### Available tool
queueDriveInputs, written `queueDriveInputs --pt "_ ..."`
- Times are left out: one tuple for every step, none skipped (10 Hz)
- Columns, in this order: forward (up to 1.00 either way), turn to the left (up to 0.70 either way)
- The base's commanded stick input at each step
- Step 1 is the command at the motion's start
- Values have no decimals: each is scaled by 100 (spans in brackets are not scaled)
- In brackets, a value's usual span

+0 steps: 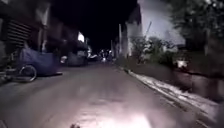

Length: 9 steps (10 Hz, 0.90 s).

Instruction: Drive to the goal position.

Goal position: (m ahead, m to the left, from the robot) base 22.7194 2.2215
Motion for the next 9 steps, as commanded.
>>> queueDriveInputs --pt "100 0" --pt "100 0" --pt "100 0" --pt "100 0" --pt "100 0" --pt "100 0" --pt "100 0" --pt "100 0" --pt "100 0"
